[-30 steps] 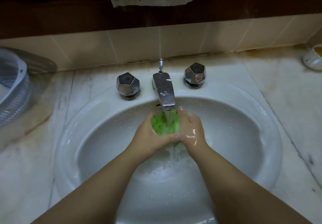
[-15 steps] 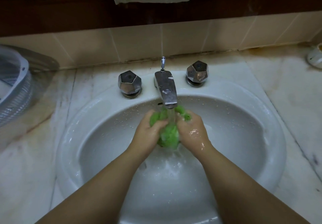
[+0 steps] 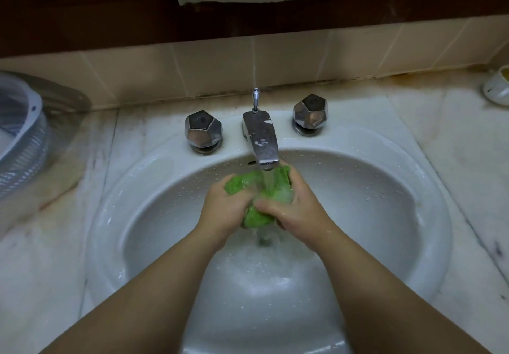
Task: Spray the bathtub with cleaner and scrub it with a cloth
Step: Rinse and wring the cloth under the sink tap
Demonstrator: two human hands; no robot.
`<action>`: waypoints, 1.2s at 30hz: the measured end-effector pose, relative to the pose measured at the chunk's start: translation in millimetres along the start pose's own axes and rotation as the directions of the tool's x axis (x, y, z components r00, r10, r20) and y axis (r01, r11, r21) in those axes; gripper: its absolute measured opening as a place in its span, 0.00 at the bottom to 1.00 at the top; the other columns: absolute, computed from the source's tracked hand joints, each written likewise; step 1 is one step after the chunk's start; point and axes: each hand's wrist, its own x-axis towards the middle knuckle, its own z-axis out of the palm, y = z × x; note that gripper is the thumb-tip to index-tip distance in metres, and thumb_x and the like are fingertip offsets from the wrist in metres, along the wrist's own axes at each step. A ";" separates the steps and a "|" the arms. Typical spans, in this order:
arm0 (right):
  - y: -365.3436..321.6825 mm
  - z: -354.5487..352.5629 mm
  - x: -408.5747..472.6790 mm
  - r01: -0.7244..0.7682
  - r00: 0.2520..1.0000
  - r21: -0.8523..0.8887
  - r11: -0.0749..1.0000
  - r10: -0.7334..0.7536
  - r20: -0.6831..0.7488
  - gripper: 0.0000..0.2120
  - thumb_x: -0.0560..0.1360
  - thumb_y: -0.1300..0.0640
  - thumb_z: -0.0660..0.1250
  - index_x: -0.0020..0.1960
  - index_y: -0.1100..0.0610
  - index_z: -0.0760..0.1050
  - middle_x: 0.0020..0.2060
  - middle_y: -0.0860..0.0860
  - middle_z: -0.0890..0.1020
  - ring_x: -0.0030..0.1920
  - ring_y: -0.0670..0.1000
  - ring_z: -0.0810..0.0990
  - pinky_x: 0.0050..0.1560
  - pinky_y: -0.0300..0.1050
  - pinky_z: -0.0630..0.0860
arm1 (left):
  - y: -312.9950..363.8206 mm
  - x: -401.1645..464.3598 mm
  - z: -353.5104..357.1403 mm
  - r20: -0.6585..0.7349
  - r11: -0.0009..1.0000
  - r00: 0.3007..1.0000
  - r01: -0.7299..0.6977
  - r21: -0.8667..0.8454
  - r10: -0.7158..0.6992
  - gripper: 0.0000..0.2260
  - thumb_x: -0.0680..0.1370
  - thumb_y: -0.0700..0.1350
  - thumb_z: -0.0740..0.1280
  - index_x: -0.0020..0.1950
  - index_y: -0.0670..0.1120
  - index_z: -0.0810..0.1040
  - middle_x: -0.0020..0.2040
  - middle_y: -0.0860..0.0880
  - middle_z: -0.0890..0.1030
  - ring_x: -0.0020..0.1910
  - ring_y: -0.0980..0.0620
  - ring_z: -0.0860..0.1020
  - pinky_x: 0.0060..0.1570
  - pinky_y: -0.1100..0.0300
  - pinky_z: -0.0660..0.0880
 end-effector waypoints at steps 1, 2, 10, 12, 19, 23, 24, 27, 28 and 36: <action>-0.6 0.7 0.3 -0.029 1.000 -0.009 1.000 0.029 -0.011 0.31 0.67 0.55 0.81 0.68 0.50 0.75 0.53 0.50 0.86 0.49 0.48 0.86 0.48 0.48 0.84 | 0.6 0.0 1.1 -0.002 0.999 0.999 0.033 -0.031 -0.034 0.08 0.72 0.44 0.77 0.50 0.45 0.84 0.43 0.44 0.87 0.43 0.40 0.86 0.41 0.44 0.82; -3.3 1.4 1.1 -0.053 0.997 -0.057 0.997 0.049 -0.057 0.24 0.69 0.53 0.81 0.62 0.51 0.79 0.51 0.51 0.87 0.50 0.51 0.87 0.52 0.54 0.84 | 1.2 -0.7 2.0 0.010 0.997 0.998 0.061 -0.051 -0.060 0.10 0.72 0.46 0.76 0.51 0.44 0.85 0.45 0.42 0.87 0.44 0.39 0.86 0.43 0.42 0.82; -7.9 -0.2 13.2 -0.162 0.891 -0.200 0.966 0.056 -0.451 0.19 0.82 0.40 0.64 0.46 0.53 0.82 0.39 0.54 0.86 0.42 0.56 0.85 0.44 0.50 0.81 | -8.8 -14.3 -1.4 0.294 0.986 0.945 -0.161 0.045 0.141 0.36 0.69 0.39 0.82 0.70 0.59 0.68 0.62 0.51 0.82 0.58 0.54 0.83 0.56 0.59 0.81; -6.2 5.4 13.4 -0.124 0.876 -0.139 0.983 0.043 -0.480 0.22 0.82 0.37 0.59 0.46 0.54 0.81 0.41 0.55 0.86 0.44 0.56 0.84 0.50 0.54 0.80 | -10.9 -10.7 -1.8 0.241 0.957 0.945 -0.258 0.132 0.222 0.35 0.69 0.43 0.83 0.67 0.66 0.70 0.58 0.55 0.84 0.53 0.55 0.84 0.50 0.61 0.81; 3.7 10.2 7.8 0.115 0.949 -0.120 0.986 -0.145 -0.279 0.15 0.81 0.52 0.65 0.66 0.39 0.70 0.51 0.43 0.83 0.52 0.42 0.82 0.51 0.33 0.77 | -8.9 -4.4 10.8 0.029 0.982 0.992 -0.129 0.135 0.126 0.05 0.73 0.42 0.76 0.46 0.50 0.83 0.38 0.50 0.85 0.37 0.50 0.83 0.34 0.54 0.77; 2.9 10.8 4.3 0.076 0.946 -0.290 0.954 -0.161 -0.282 0.10 0.78 0.45 0.68 0.44 0.51 0.79 0.36 0.45 0.83 0.36 0.41 0.79 0.38 0.34 0.74 | -3.7 -8.9 18.9 0.058 0.998 0.998 -0.023 0.066 0.019 0.09 0.71 0.53 0.65 0.40 0.48 0.80 0.38 0.45 0.83 0.39 0.44 0.82 0.39 0.46 0.80; 5.3 11.0 6.4 0.041 0.943 -0.302 0.952 -0.137 -0.304 0.12 0.78 0.46 0.67 0.41 0.52 0.77 0.34 0.48 0.81 0.35 0.44 0.78 0.37 0.39 0.74 | -3.0 -8.8 19.8 0.021 1.000 1.000 0.020 0.012 -0.020 0.12 0.71 0.55 0.63 0.40 0.49 0.79 0.38 0.44 0.82 0.40 0.45 0.80 0.41 0.47 0.78; 7.4 12.4 12.9 -0.055 0.940 -0.330 0.942 -0.063 -0.336 0.14 0.78 0.47 0.67 0.38 0.55 0.74 0.31 0.48 0.77 0.33 0.47 0.76 0.34 0.43 0.72 | -6.7 -4.6 18.4 -0.019 0.999 0.999 -0.042 0.009 0.042 0.08 0.72 0.55 0.62 0.46 0.55 0.77 0.43 0.50 0.81 0.44 0.47 0.80 0.43 0.52 0.78; 7.0 13.6 13.8 -0.072 0.942 -0.332 0.940 -0.045 -0.334 0.15 0.78 0.47 0.67 0.38 0.55 0.74 0.31 0.48 0.77 0.31 0.46 0.75 0.32 0.41 0.71 | -7.5 -3.9 18.1 -0.011 0.995 0.996 -0.083 0.049 0.084 0.05 0.74 0.54 0.64 0.48 0.58 0.77 0.45 0.52 0.82 0.46 0.50 0.82 0.44 0.54 0.80; 1.0 22.7 12.6 -0.085 0.910 -0.155 0.984 0.014 -0.414 0.15 0.74 0.47 0.58 0.34 0.54 0.75 0.28 0.47 0.77 0.33 0.50 0.77 0.38 0.49 0.75 | 2.5 -9.9 26.2 -0.070 0.999 0.997 -0.033 0.017 0.034 0.10 0.78 0.48 0.70 0.38 0.48 0.82 0.36 0.49 0.84 0.38 0.48 0.83 0.41 0.54 0.80</action>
